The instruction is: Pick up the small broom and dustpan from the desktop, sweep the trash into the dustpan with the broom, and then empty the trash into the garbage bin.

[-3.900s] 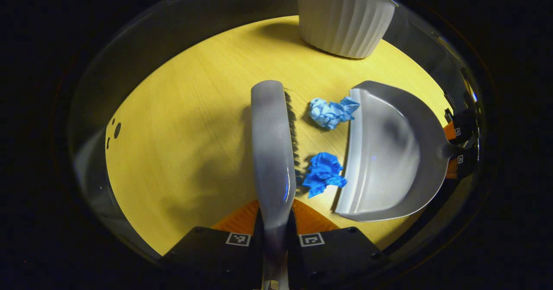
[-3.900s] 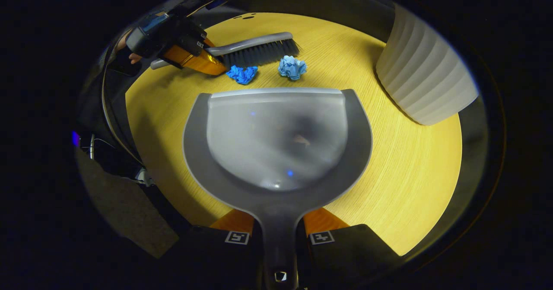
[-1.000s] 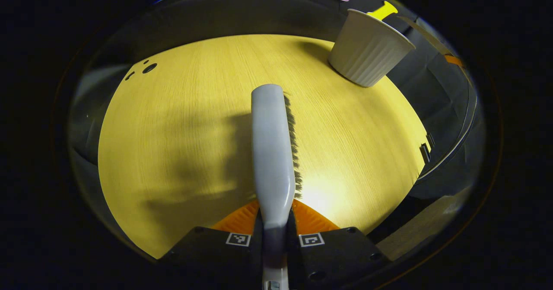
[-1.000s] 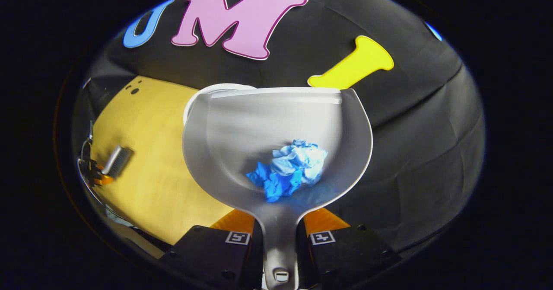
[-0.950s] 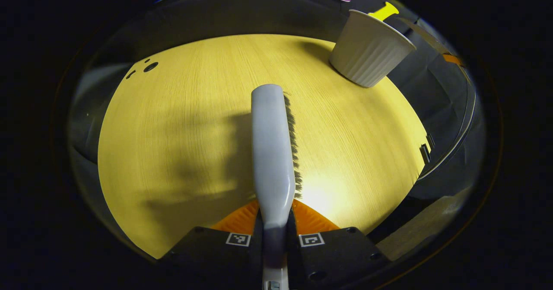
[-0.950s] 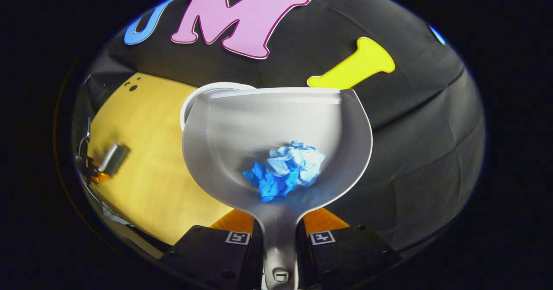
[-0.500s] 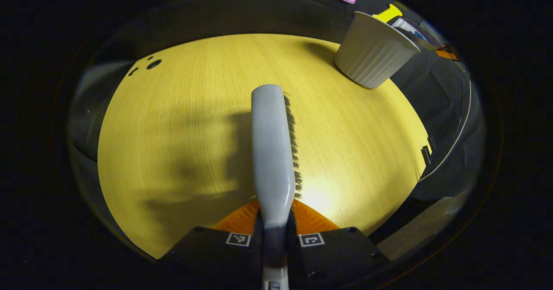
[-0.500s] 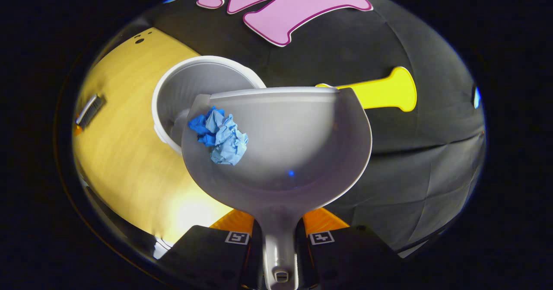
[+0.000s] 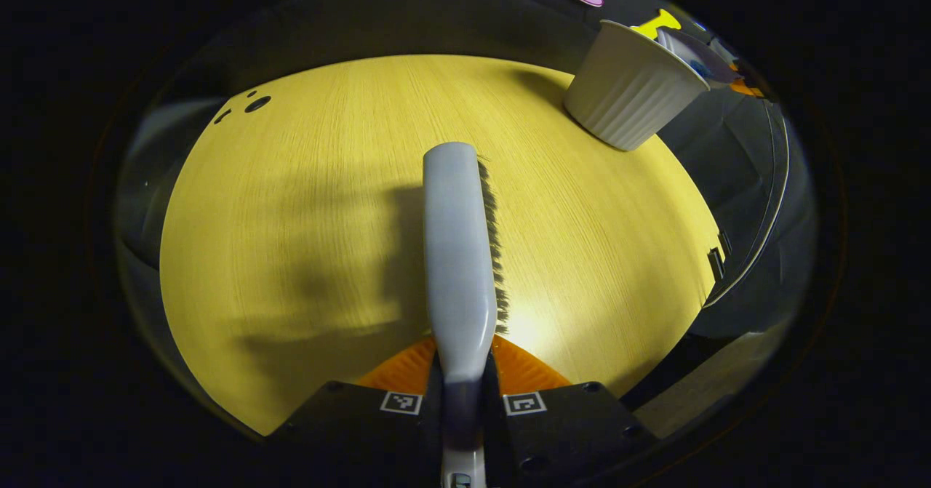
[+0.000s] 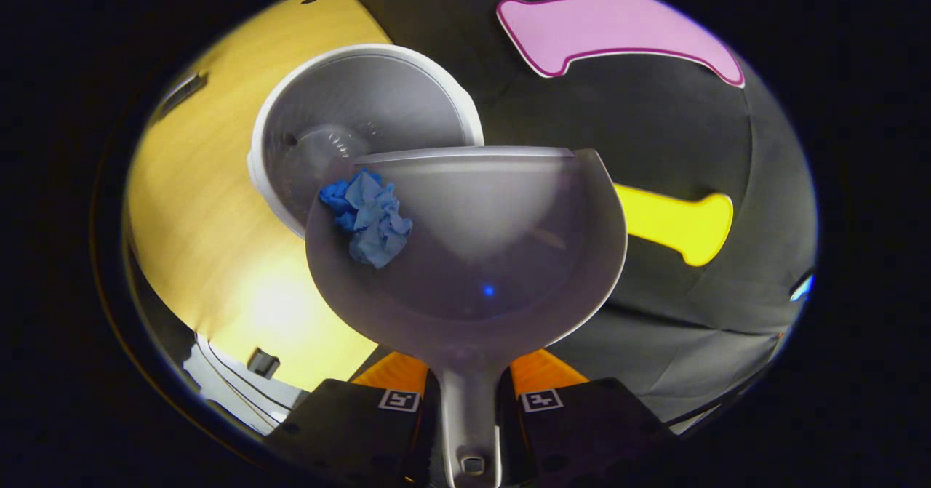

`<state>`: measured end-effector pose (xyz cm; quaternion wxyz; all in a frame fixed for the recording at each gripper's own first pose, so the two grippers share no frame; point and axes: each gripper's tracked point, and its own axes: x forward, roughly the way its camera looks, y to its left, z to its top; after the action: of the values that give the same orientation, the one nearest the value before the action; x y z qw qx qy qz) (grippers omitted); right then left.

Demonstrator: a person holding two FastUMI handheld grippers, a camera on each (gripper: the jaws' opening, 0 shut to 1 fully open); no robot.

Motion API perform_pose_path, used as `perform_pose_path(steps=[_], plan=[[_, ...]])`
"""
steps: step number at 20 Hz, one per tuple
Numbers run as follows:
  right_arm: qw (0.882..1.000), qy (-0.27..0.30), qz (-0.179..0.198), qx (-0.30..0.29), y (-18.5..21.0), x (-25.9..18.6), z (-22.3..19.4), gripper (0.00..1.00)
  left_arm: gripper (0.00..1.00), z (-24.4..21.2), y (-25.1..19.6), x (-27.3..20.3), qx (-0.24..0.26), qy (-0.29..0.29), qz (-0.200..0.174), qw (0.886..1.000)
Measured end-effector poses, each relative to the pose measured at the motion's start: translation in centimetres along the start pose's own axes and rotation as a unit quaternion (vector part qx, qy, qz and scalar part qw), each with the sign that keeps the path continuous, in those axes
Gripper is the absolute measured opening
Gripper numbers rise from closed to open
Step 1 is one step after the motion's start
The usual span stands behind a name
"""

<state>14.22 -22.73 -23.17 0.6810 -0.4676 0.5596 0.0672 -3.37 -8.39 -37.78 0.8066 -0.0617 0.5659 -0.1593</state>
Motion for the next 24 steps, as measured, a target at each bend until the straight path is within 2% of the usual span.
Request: perform_pose_path(steps=[2,3,4,5,6,7,9,11,12,13,15,16,18,19,20,21,22,23,24], plan=[[1.000,-0.001,-0.006,-0.029,-0.2,-0.2,0.4,0.35,0.29,0.0,0.0,0.0,-0.001,0.000,-0.001,1.000],[0.999,-0.003,-0.007,-0.042,-0.3,-0.2,0.7,0.35,0.26,0.0,0.0,0.0,-0.002,0.000,-0.002,1.000],[0.999,-0.003,-0.006,-0.050,-0.3,-0.3,0.9,0.35,0.29,0.0,0.0,0.0,-0.003,0.000,-0.002,1.000],[0.999,-0.004,-0.002,-0.053,-0.1,-0.4,1.3,0.36,0.26,0.0,0.0,0.0,-0.004,0.000,-0.002,1.000],[0.998,-0.005,0.000,-0.057,0.1,-0.1,1.8,0.35,0.29,0.0,-0.1,0.0,-0.005,0.001,-0.003,1.000],[0.998,-0.006,0.002,-0.059,0.2,0.0,2.1,0.35,0.26,0.0,-0.1,0.0,-0.007,0.001,-0.004,1.000],[0.998,-0.007,0.002,-0.062,0.2,0.2,2.2,0.36,0.29,0.1,0.0,0.0,-0.007,0.002,-0.004,1.000],[0.998,-0.009,0.000,-0.061,0.3,0.4,2.1,0.36,0.26,0.1,-0.1,0.0,-0.008,0.004,-0.004,1.000],[0.998,-0.009,0.000,-0.060,0.2,0.4,2.0,0.35,0.29,0.0,0.0,0.0,-0.008,0.005,-0.002,1.000],[0.998,-0.011,-0.002,-0.057,0.0,0.5,2.0,0.36,0.26,0.1,0.0,0.0,-0.007,0.005,0.000,1.000],[0.999,-0.018,-0.007,-0.047,-0.2,0.7,1.7,0.36,0.29,0.1,0.0,0.0,-0.005,0.005,0.002,1.000],[0.999,-0.021,-0.009,-0.038,-0.4,0.8,1.4,0.35,0.26,0.0,0.0,0.0,-0.004,0.006,0.003,1.000],[0.999,-0.030,-0.008,-0.009,-1.0,0.7,0.7,0.35,0.26,0.1,0.0,0.0,-0.004,0.006,0.004,1.000],[0.999,-0.035,0.003,0.020,-0.8,0.5,0.5,0.35,0.26,0.1,0.0,0.0,-0.004,0.006,0.004,1.000],[0.997,-0.046,0.020,0.058,-0.4,0.1,0.3,0.31,0.26,0.1,0.0,0.1,-0.003,0.005,0.003,1.000],[0.993,-0.061,0.040,0.097,-0.1,-0.2,0.4,0.32,0.26,0.2,0.1,0.1,-0.002,0.006,0.003,1.000],[0.986,-0.072,0.057,0.136,0.2,-0.8,0.2,0.39,0.29,0.1,0.1,0.1,0.000,0.006,0.005,1.000],[0.980,-0.083,0.070,0.169,0.6,-1.5,0.2,0.35,0.26,0.2,0.1,0.1,0.001,0.008,0.006,1.000],[0.973,-0.096,0.078,0.194,0.7,-2.0,0.1,0.35,0.29,0.2,0.1,0.1,0.002,0.010,0.006,1.000]])
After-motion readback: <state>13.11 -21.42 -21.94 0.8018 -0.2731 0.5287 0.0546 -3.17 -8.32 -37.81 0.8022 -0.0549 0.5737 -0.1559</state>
